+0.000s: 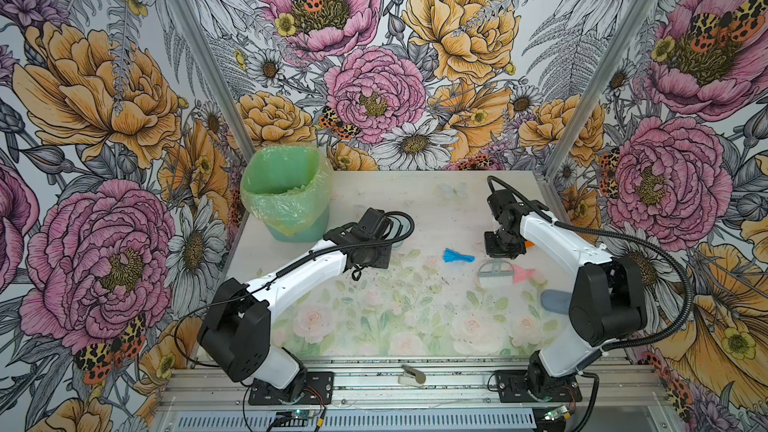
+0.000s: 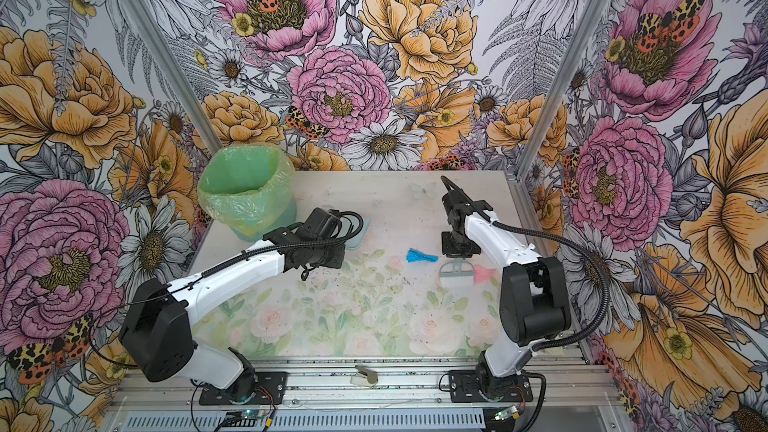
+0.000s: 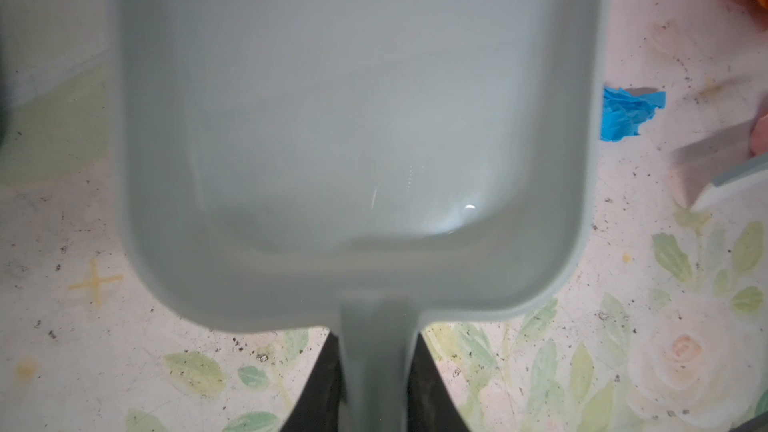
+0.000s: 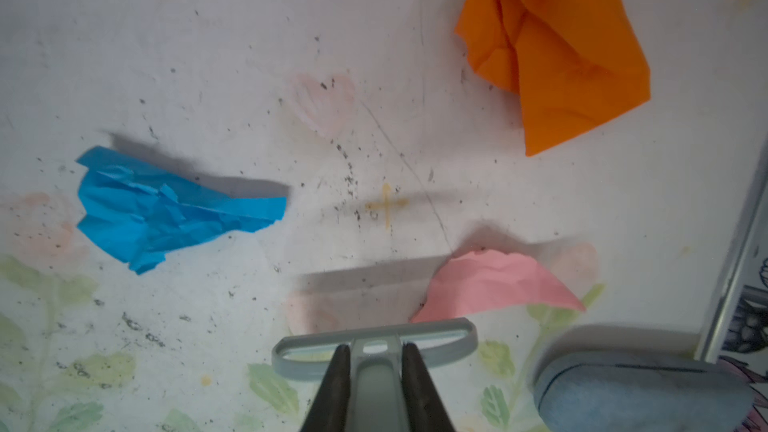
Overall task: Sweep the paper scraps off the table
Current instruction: 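Lower the dustpan with the left while the right brushes toward the pink scrap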
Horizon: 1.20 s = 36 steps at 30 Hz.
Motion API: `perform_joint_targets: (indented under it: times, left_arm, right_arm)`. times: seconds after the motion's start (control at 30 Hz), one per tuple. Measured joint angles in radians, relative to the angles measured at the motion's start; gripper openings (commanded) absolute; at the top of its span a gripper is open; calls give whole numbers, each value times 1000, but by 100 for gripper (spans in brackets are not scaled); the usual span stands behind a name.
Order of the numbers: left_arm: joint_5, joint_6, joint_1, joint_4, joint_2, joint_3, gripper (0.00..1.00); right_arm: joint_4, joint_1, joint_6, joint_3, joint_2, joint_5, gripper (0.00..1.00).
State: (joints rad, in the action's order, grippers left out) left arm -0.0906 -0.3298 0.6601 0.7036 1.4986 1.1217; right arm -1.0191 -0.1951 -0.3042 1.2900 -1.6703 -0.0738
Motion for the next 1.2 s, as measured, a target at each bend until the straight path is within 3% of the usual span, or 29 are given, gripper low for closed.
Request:
perform_joint_targets:
  times: [0.27,0.5,0.77,0.97,1.2]
  left_arm:
    - [-7,-1,17,0,10,-5,10]
    - [-7,0,19,0,68,-5,10]
    - [-7,1,37,0,118,-5,9]
    - [-7,1,65,1,144,-14,8]
    - [-7,1,112,11,190,-26,7]
  right_arm:
    - [74,-35,8,108,-50,70,0]
    - [78,-37,7,79,87,116,0]
    - [79,-6,-40,54,235,-102,0]
    - [79,20,-84,39,214,-256,0]
    - [84,20,-111,39,122,-297,0]
